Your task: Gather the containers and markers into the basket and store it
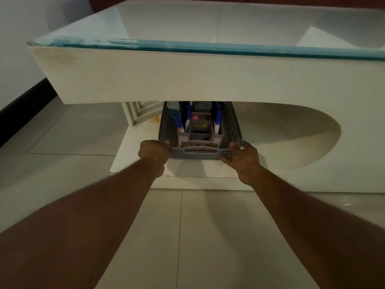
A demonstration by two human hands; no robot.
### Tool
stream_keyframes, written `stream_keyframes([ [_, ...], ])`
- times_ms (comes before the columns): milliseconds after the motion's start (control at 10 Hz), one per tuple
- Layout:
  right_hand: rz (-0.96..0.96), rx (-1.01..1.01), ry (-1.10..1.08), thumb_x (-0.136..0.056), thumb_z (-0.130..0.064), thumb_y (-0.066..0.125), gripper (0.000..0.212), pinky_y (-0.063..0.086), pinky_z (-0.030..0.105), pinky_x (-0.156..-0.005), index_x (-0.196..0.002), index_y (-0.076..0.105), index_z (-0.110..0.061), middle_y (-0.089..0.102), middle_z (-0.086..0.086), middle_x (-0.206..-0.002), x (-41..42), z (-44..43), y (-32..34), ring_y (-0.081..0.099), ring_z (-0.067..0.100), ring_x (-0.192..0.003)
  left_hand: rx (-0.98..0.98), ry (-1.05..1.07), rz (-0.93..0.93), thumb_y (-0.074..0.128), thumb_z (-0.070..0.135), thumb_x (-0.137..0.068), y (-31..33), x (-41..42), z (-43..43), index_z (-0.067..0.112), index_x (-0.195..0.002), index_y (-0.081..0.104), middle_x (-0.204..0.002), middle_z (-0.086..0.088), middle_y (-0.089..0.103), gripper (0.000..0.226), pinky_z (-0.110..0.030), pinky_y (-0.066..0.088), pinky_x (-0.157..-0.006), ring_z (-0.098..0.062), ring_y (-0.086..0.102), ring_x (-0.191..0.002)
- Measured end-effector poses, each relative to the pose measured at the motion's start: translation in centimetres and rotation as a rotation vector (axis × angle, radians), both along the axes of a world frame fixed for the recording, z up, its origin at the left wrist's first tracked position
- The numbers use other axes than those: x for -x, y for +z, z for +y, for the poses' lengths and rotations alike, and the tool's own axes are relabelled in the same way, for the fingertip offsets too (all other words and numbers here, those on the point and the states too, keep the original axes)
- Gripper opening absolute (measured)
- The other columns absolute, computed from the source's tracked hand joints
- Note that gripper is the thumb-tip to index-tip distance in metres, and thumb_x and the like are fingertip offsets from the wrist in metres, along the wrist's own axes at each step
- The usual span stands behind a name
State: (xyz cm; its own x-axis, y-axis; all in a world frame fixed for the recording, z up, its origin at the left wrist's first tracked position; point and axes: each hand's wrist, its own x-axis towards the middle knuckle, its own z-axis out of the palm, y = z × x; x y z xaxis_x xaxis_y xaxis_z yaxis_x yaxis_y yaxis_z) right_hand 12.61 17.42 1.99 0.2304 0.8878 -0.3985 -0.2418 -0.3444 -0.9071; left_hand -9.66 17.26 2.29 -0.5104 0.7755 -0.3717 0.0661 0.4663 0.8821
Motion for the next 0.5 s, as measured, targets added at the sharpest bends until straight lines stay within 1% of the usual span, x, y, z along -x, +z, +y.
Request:
stream_keyframes([
  [100, -0.033, -0.002, 0.014, -0.099, -0.022, 0.057, 0.048, 0.058, 0.047, -0.088, -0.143, 0.041, -0.011, 0.057, 0.02, -0.128, -0.1, -0.3, -0.5, 0.066, 0.036, -0.105, -0.034, 0.011, 0.043, 0.062, 0.036, -0.093, 0.3, -0.6, -0.6, 0.001, -0.105, 0.065, -0.102, -0.016, 0.069, 0.037, -0.044, 0.062, -0.076, -0.031, 0.071, -0.085],
  [200, -0.274, -0.035, 0.031, -0.097, -0.039, 0.055, 0.052, 0.06, 0.045, -0.079, -0.14, 0.042, -0.012, 0.061, 0.015, -0.121, -0.1, -1.3, -1.4, 0.068, 0.029, -0.091, -0.089, 0.005, 0.586, 0.042, 0.051, -0.098, 0.1, -1.5, -2.7, 0.005, -0.097, 0.056, -0.097, -0.015, 0.065, 0.048, -0.04, 0.054, -0.065, -0.03, 0.064, -0.08],
  [300, -0.781, -0.135, 0.03, -0.096, -0.046, 0.052, 0.048, 0.056, 0.046, -0.086, -0.129, 0.047, -0.011, 0.063, 0.011, -0.119, -0.1, -3.6, -2.2, 0.065, 0.029, -0.1, -0.347, -0.265, 1.245, 0.039, 0.04, -0.099, -0.9, -1.9, -5.4, 0.011, -0.097, 0.052, -0.09, -0.011, 0.061, 0.032, -0.037, 0.046, -0.062, -0.027, 0.057, -0.076],
  [400, -1.173, -0.303, 0.208, -0.096, -0.042, 0.05, 0.039, 0.053, 0.04, -0.081, -0.123, 0.05, -0.015, 0.06, 0.005, -0.118, -0.7, -7.5, -2.5, 0.06, 0.024, -0.103, -0.416, -0.544, 1.396, 0.046, 0.032, -0.097, -1.3, -3.2, -8.3, 0.012, -0.104, 0.054, -0.097, -0.009, 0.06, 0.023, -0.04, 0.043, -0.073, -0.026, 0.053, -0.085],
  [500, -1.344, -0.424, 0.44, -0.095, -0.038, 0.05, 0.036, 0.053, 0.038, -0.076, -0.122, 0.051, -0.014, 0.057, 0.003, -0.12, -0.8, -10.0, -0.3, 0.053, 0.022, -0.109, -0.478, -0.571, 1.383, 0.049, 0.028, -0.095, 0.8, -3.2, -10.6, 0.011, -0.108, 0.054, -0.105, -0.009, 0.059, 0.022, -0.042, 0.041, -0.081, -0.027, 0.052, -0.093],
])
